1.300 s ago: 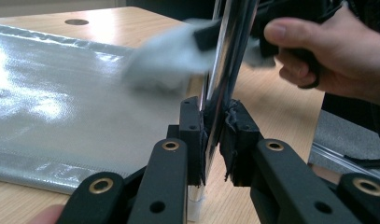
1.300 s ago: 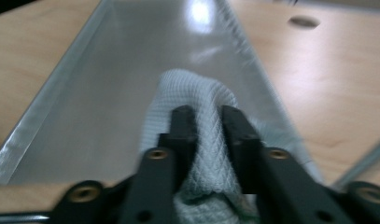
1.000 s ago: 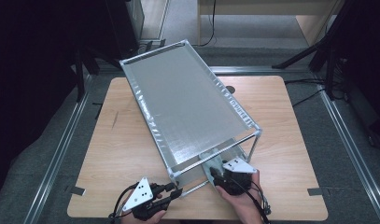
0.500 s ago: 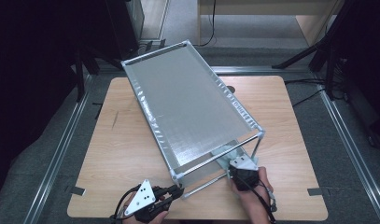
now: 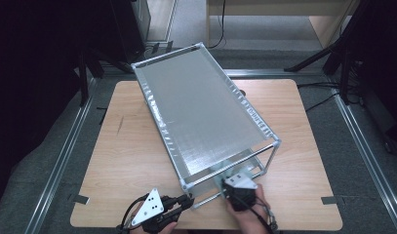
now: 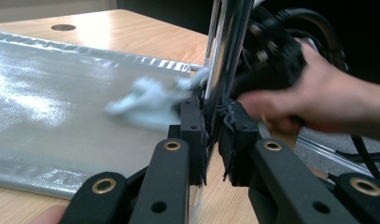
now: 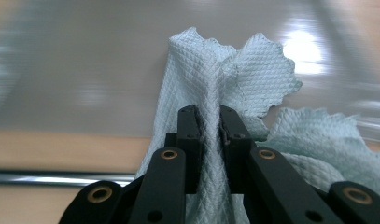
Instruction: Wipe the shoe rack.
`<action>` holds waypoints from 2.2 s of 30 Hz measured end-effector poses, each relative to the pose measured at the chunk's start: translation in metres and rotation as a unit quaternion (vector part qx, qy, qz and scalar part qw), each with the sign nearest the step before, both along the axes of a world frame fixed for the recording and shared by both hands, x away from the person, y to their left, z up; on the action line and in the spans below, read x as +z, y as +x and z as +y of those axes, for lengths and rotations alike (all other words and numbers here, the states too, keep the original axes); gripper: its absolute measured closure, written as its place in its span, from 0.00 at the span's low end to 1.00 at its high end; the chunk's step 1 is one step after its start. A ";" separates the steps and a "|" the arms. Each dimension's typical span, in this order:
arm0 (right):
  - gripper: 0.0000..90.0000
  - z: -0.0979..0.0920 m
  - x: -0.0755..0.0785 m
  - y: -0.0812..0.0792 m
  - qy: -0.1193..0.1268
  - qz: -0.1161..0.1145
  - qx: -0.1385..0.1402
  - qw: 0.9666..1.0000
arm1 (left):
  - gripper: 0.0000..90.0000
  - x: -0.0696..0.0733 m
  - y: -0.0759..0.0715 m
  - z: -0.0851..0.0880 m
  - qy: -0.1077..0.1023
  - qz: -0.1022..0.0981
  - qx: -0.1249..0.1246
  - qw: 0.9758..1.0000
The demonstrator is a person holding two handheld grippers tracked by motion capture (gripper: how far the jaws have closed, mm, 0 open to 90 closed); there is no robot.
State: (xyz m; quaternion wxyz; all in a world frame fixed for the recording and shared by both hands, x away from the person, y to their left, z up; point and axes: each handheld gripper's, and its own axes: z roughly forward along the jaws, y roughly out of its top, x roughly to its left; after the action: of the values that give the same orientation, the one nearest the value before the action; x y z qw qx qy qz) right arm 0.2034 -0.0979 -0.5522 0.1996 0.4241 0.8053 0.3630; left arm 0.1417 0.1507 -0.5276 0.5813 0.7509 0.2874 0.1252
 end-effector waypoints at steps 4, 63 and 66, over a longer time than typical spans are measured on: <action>0.90 0.026 -0.002 -0.015 0.020 0.010 0.049 0.999 | 0.89 0.000 0.000 0.000 -0.001 0.001 0.001 1.000; 0.90 -0.099 0.021 0.022 -0.020 0.003 -0.075 0.997 | 0.89 -0.003 0.001 0.001 -0.006 0.004 -0.002 1.000; 0.91 -0.119 0.015 0.023 -0.020 0.017 -0.098 0.995 | 0.89 -0.003 0.001 0.001 -0.006 0.004 -0.001 1.000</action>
State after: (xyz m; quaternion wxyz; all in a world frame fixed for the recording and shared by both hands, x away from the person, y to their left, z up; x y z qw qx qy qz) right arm 0.2260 -0.2169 -0.5372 0.2291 0.5029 0.7704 0.3178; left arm 0.1423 0.1513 -0.5304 0.5845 0.7483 0.2900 0.1197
